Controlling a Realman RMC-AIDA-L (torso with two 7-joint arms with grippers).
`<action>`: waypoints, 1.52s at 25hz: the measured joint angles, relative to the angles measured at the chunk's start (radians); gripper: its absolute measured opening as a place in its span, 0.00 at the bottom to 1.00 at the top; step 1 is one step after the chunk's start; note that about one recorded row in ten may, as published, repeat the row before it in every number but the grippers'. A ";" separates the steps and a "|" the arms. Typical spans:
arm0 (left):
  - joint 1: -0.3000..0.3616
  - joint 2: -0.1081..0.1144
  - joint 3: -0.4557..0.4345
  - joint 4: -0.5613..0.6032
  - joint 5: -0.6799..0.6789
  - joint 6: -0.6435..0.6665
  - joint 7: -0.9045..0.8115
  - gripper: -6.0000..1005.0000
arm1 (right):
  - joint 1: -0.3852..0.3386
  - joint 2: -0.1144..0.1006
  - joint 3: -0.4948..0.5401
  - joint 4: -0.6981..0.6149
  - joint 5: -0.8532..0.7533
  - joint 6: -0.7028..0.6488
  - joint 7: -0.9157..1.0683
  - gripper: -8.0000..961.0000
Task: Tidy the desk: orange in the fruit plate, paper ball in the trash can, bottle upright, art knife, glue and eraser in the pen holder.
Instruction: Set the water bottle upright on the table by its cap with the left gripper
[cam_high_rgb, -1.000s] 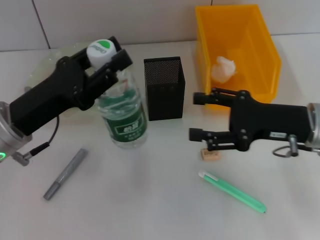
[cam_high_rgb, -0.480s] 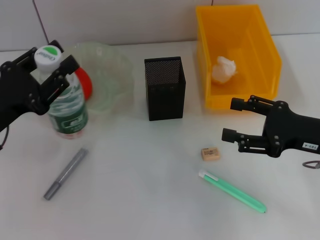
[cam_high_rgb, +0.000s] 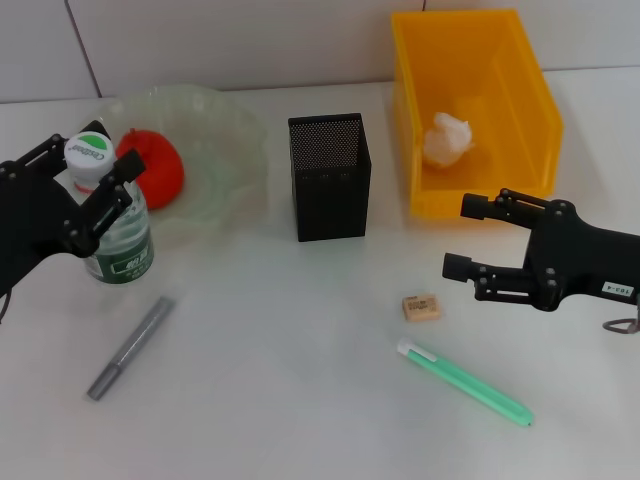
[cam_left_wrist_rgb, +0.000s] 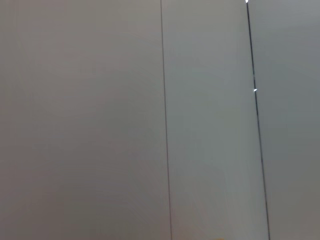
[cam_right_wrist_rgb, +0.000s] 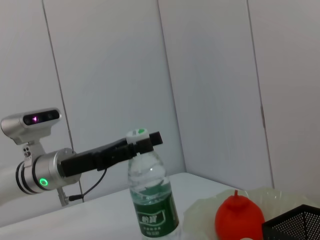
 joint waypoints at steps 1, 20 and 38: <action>0.003 -0.009 0.000 -0.002 0.000 -0.025 0.020 0.45 | 0.000 0.000 0.000 0.000 0.000 0.000 0.000 0.87; 0.015 -0.022 -0.010 -0.042 -0.006 -0.125 0.031 0.44 | 0.024 0.000 -0.009 0.013 -0.010 0.039 0.007 0.87; 0.012 -0.025 -0.020 -0.054 -0.009 -0.160 0.033 0.44 | 0.047 0.000 -0.009 0.036 -0.039 0.055 0.006 0.87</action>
